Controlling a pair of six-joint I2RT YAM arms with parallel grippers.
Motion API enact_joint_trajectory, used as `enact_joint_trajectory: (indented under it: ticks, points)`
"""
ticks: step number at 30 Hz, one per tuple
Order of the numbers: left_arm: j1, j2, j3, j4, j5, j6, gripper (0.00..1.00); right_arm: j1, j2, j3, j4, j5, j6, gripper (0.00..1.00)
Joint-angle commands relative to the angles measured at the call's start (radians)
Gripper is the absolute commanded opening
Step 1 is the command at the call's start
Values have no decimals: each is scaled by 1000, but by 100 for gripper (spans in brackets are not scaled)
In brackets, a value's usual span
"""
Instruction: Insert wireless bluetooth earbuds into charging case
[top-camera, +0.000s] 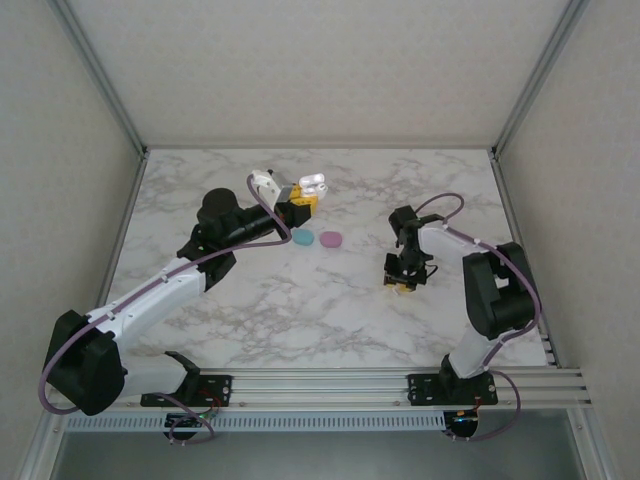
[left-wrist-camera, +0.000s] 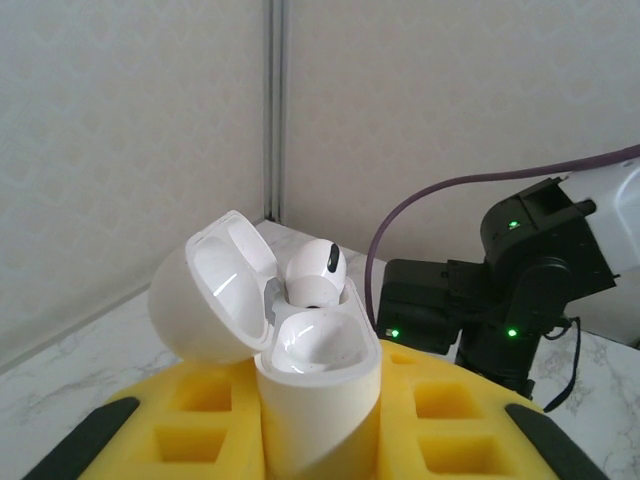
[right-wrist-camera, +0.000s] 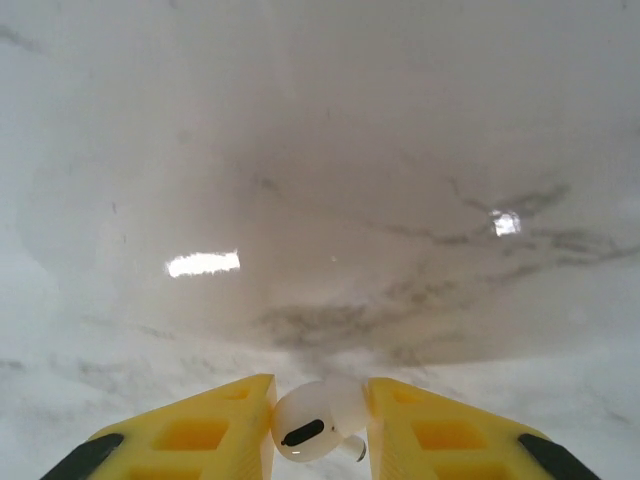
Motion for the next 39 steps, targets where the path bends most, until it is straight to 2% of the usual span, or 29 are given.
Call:
enact_joint_trajectory:
  ticks: [1, 8, 12, 20, 31, 39]
  points:
    - [-8, -22, 21, -2, -19, 0, 0, 6, 33, 26, -2, 16, 81, 29]
    - [-8, -25, 17, -7, -23, 5, 0, 6, 48, 51, -44, 57, 82, 35]
    - [-7, -23, 17, -6, -23, 6, 0, 9, 44, 66, -55, 63, 17, 40]
    - [-8, -21, 20, -5, -24, 3, 0, 26, 79, 100, -87, 62, -87, 42]
    - [-7, -19, 22, -10, -24, 0, 0, 35, 104, 103, -104, 87, -115, 41]
    - [-8, -17, 26, -13, -24, 1, 0, 37, 118, 111, -91, 75, -141, 35]
